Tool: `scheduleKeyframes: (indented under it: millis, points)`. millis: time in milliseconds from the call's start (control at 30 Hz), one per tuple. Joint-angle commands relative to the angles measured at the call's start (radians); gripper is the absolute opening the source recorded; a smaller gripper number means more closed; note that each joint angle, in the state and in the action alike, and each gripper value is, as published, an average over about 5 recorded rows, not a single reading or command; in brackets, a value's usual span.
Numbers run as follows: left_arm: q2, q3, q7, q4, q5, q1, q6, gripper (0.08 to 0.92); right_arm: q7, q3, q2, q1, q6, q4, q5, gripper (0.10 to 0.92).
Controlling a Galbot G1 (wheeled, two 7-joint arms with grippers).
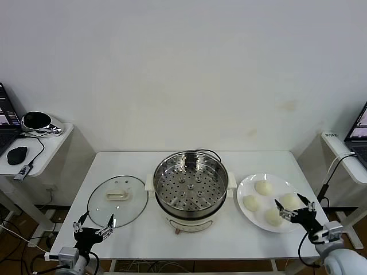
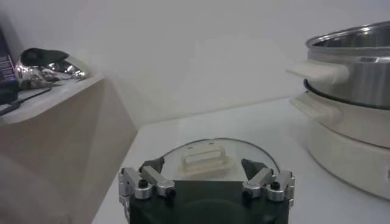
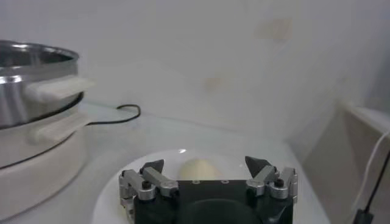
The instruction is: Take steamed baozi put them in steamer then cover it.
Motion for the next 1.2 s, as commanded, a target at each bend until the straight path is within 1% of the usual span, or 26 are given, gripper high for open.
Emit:
scheduleKeyframes:
  millis: [33, 133, 200, 333, 433, 467, 567, 667, 767, 867, 967, 1200]
  points:
    - [-0.006, 0.007, -0.003, -0.031, 0.010, 0.016, -0.002, 0.823, -0.009, 0.027, -0.074, 0.124, -0.050, 0.001, -0.089, 0.823]
    - [-0.008, 0.014, -0.005, -0.045, 0.017, 0.024, -0.004, 0.823, -0.057, 0.018, -0.149, 0.175, -0.118, 0.011, -0.177, 0.823]
    - [-0.008, 0.022, -0.007, -0.049, 0.027, 0.028, -0.008, 0.823, -0.127, 0.002, -0.213, 0.220, -0.170, 0.013, -0.253, 0.823]
    - [-0.011, 0.032, -0.008, -0.054, 0.041, 0.026, -0.012, 0.823, -0.357, -0.063, -0.331, 0.343, -0.252, -0.006, -0.401, 0.823]
    - [-0.011, 0.036, -0.010, -0.055, 0.041, 0.022, -0.010, 0.823, -0.538, -0.158, -0.393, 0.464, -0.316, -0.036, -0.496, 0.823]
    - [-0.008, 0.039, -0.011, -0.055, 0.041, 0.021, -0.010, 0.823, -0.600, -0.197, -0.410, 0.512, -0.316, -0.057, -0.533, 0.823]
    - [0.005, 0.046, -0.011, -0.060, 0.042, 0.025, -0.011, 0.823, -0.769, -0.336, -0.461, 0.680, -0.264, -0.141, -0.593, 0.823]
    - [0.009, 0.045, -0.011, -0.066, 0.042, 0.029, -0.011, 0.823, -0.894, -0.528, -0.501, 0.858, -0.187, -0.230, -0.629, 0.823]
    - [0.003, 0.042, -0.012, -0.075, 0.041, 0.033, -0.010, 0.823, -0.990, -0.752, -0.509, 1.036, -0.119, -0.303, -0.678, 0.823]
    - [-0.003, 0.038, -0.012, -0.082, 0.040, 0.038, -0.010, 0.823, -1.052, -0.956, -0.498, 1.188, -0.057, -0.354, -0.712, 0.823]
    - [-0.008, 0.034, -0.012, -0.084, 0.042, 0.043, -0.011, 0.823, -1.081, -1.100, -0.464, 1.274, 0.002, -0.409, -0.747, 0.823]
    - [-0.018, 0.028, -0.014, -0.082, 0.043, 0.057, -0.012, 0.823, -1.100, -1.273, -0.334, 1.380, 0.176, -0.591, -0.810, 0.823]
